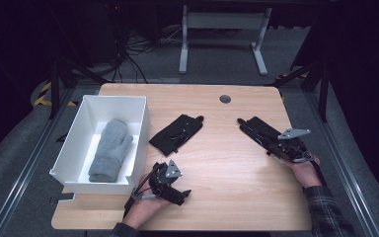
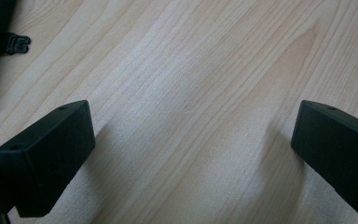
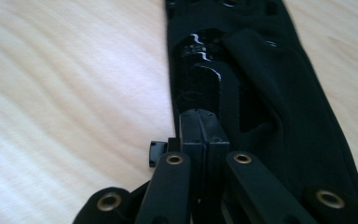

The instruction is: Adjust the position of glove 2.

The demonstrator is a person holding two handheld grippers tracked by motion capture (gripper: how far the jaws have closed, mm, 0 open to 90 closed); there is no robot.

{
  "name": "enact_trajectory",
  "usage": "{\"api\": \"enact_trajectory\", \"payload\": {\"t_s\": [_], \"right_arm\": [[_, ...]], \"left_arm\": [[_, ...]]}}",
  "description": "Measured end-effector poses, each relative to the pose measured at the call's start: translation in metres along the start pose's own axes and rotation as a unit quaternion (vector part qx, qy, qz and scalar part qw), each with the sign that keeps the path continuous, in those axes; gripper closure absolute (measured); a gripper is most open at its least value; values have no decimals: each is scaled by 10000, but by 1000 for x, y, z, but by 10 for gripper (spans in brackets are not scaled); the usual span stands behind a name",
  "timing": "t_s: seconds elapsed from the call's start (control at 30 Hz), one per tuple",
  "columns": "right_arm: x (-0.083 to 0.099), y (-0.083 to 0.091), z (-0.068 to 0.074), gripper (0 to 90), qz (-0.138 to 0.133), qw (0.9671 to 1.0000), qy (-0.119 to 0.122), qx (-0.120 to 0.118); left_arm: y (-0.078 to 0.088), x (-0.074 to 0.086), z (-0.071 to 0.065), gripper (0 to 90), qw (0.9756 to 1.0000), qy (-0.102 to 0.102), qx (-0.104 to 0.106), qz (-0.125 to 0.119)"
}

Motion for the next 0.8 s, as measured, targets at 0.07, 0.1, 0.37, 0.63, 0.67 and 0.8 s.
{"api": "enact_trajectory", "payload": {"t_s": [0.07, 0.1, 0.37, 0.63, 0.67, 0.8], "right_arm": [[1, 0, 9, 900, 31, 9998, 30, -170], [1, 0, 14, 900, 35, 9997, 59, -231], [4, -1, 55, 900, 98, 9972, 368, -638], [7, -3, 99, 900, 120, 9919, 600, -1116], [7, -3, 99, 900, 120, 9919, 600, -1116], [7, -5, 120, 900, 129, 9883, 715, -1340]], "left_arm": [[0, 0, 0, 1, 10000, 1, -1, 1], [0, 0, 0, 1, 10000, 3, -2, 0], [0, 0, 0, 1, 10000, 15, -5, 2], [0, 0, 0, 1, 10000, 11, -7, -10], [0, 0, 0, 1, 10000, 9, -6, -10], [0, 0, 0, 1, 10000, 2, 4, -10]]}}
Point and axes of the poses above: each handheld gripper's, and its own axes: y roughly backward along the jaws, x roughly out of its underside, z roughly to its left, the point moved 10 cm from there along -y, roughly forward along the jaws, and after that the axes turned 14 degrees about -x, right-handed, at the moved point
